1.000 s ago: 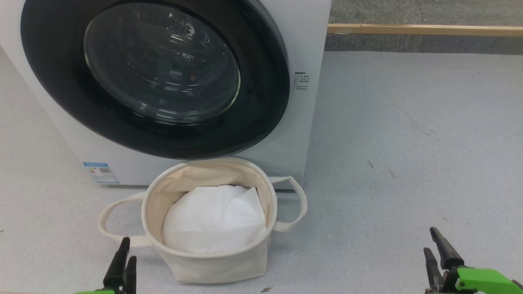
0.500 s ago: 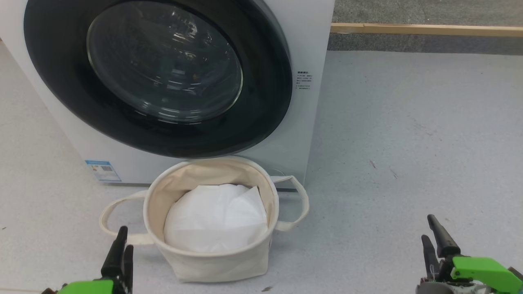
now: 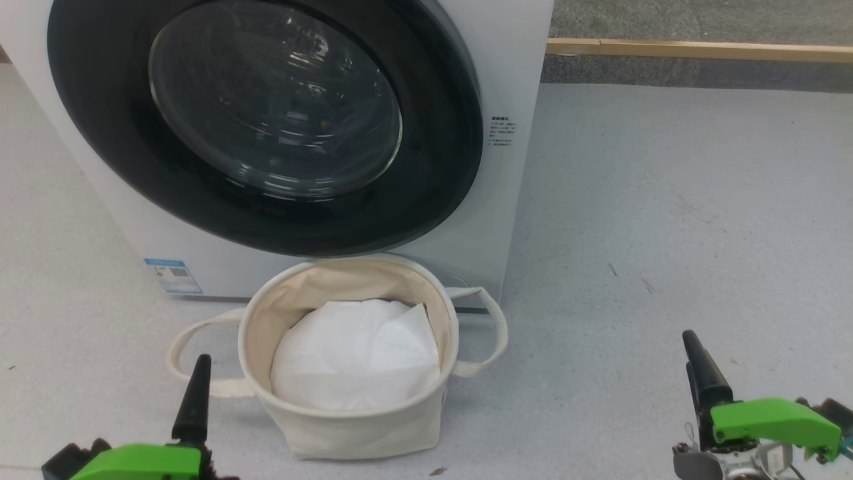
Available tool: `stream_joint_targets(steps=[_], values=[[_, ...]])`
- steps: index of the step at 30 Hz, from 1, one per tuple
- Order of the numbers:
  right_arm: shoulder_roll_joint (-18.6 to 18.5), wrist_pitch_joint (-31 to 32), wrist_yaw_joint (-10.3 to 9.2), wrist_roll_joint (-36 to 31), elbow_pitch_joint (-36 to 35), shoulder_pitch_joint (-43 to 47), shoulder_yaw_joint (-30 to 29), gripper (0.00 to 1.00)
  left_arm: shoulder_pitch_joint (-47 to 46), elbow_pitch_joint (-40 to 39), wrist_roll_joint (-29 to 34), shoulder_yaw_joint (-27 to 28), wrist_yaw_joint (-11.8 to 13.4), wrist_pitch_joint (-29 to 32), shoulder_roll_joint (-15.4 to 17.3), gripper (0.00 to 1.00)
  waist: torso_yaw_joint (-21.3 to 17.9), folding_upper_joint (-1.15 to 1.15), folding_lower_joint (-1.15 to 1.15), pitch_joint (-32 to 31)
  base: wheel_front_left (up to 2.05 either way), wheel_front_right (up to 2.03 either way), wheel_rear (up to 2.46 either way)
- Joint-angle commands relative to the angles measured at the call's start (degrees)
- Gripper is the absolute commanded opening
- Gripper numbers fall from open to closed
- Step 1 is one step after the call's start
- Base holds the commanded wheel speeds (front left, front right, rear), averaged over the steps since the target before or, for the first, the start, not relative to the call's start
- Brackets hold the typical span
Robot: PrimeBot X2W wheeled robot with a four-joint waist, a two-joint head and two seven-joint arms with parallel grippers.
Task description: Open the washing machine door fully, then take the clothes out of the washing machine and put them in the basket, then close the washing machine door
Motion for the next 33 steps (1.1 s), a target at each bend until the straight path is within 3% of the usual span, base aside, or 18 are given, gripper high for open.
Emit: stream_joint_targets(steps=[1,10,24,33], values=[[-1.29,-0.92,0.0,-1.75,-2.48,-3.73,0.87,1.0,-3.14,-2.24,1.76,0.05,-0.55,-0.77,1.67,1.0,0.07,0.0,0.0,-0.01,0.0,0.0,0.0],[-2.17,-2.26,0.0,-7.71,-2.92,-4.36,3.5,1.0,-3.98,-2.54,8.61,-2.02,-0.6,-2.77,3.01,1.0,0.51,0.0,0.0,-0.14,0.0,0.0,0.0],[-3.78,-3.64,0.0,-20.0,-3.55,-5.99,7.5,1.0,-5.22,-4.72,25.46,-5.44,0.11,-5.38,5.73,1.0,1.26,0.0,0.0,-0.06,0.0,0.0,0.0],[-3.59,-3.41,0.0,-27.46,-4.18,-6.59,8.08,1.0,-6.03,-5.17,33.05,-6.45,0.45,-6.89,6.81,1.0,1.62,0.0,0.0,0.16,0.0,0.0,0.0]])
